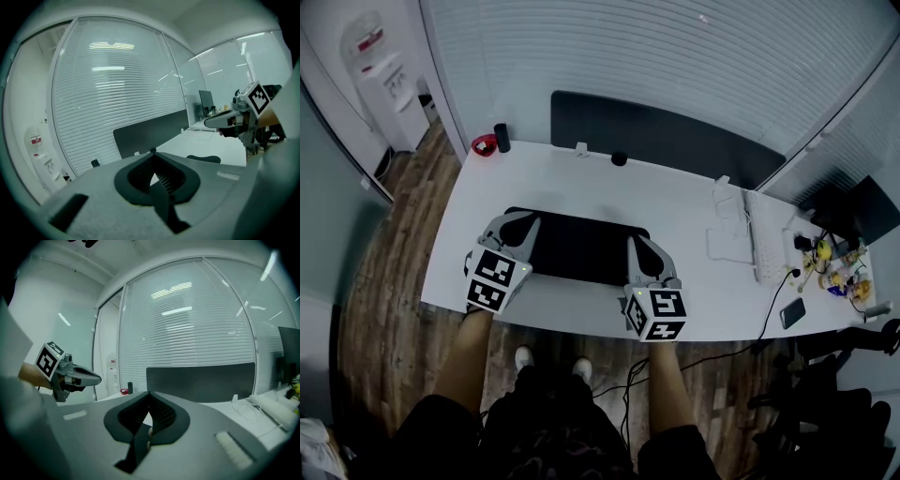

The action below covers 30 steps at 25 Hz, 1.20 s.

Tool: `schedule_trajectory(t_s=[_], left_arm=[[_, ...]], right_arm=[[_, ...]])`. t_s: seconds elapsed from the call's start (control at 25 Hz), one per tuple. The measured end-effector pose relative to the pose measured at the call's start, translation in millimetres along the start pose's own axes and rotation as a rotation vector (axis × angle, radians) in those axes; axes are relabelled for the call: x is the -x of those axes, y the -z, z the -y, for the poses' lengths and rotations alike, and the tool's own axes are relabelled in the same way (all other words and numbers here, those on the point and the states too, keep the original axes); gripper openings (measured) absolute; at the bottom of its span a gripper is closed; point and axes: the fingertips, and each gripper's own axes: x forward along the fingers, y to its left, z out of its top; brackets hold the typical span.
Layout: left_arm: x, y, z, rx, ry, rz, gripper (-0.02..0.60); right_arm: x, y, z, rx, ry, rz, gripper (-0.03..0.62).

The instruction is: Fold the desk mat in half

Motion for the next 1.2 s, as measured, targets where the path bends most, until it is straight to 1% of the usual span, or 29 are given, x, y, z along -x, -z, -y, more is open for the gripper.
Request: schedule_trajectory(t_s=[0.36, 0.56, 0.68, 0.84, 0.96, 1.08, 1.2], left_arm=[[32.7, -26.5, 10.5, 0.006, -0.042, 0.056, -0.003], [49.3, -35.4, 10.6, 0.036, -0.075, 0.094, -0.003], [56.1, -40.9, 10.0, 0.029, -0.089, 0.110, -0.003], [66.9, -50.6, 9.5, 0.045, -0.104, 0.143, -0.003], [75.0, -56.3, 11.5, 0.037, -0.116, 0.157, -0.002], [81.6, -51.1, 12.4, 0.052, -0.126, 0.147, -0.002], [88.3, -53.6, 13.6, 0.062, -0.127, 0.159, -0.002]], right_arm=[[29.1, -21.5, -3.9, -0.010, 0.008, 0.043, 0.009], [44.0, -31.8, -3.8, -0.016, 0.031, 0.063, 0.009], [49.1, -36.9, -6.3, -0.014, 0.030, 0.077, 0.009], [54.7, -41.0, -9.8, -0.002, 0.033, 0.080, 0.009], [61.5, -45.3, -11.2, -0.010, 0.041, 0.094, 0.009], [67.2, -48.4, -13.5, -0.021, 0.044, 0.104, 0.009], [71.5, -53.5, -17.5, -0.021, 0.044, 0.111, 0.009]])
